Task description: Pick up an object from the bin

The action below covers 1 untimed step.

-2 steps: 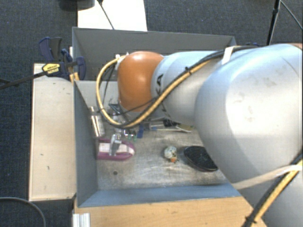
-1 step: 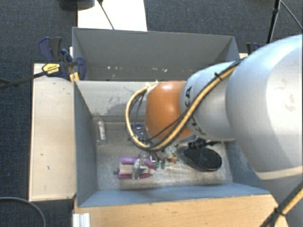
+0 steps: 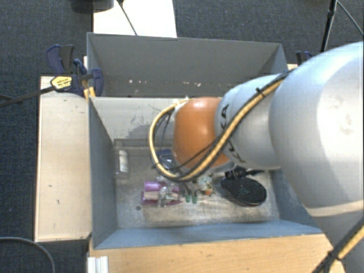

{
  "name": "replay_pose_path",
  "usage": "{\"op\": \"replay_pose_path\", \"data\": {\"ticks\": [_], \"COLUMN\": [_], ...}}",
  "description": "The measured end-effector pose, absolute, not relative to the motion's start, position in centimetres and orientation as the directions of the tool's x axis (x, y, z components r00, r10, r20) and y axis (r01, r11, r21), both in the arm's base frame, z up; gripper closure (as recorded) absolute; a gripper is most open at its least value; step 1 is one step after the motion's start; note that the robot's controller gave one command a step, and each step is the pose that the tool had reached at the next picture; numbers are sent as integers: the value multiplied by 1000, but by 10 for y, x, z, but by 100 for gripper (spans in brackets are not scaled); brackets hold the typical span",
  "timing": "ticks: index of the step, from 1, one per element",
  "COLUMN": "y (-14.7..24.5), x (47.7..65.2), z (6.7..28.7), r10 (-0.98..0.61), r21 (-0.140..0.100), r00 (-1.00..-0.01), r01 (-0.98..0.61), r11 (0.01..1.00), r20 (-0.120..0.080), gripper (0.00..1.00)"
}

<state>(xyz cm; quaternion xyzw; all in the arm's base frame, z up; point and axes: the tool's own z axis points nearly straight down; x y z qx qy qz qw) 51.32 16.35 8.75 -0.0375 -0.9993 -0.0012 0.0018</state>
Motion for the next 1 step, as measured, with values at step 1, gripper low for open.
{"op": "replay_pose_path", "data": {"ticks": [1], "y": [149], "x": [513], "z": [239], "r10": [88], "r21": [3], "r00": [-996], "r01": [88], "r11": [996], "r20": [-8], "gripper": [100]}}
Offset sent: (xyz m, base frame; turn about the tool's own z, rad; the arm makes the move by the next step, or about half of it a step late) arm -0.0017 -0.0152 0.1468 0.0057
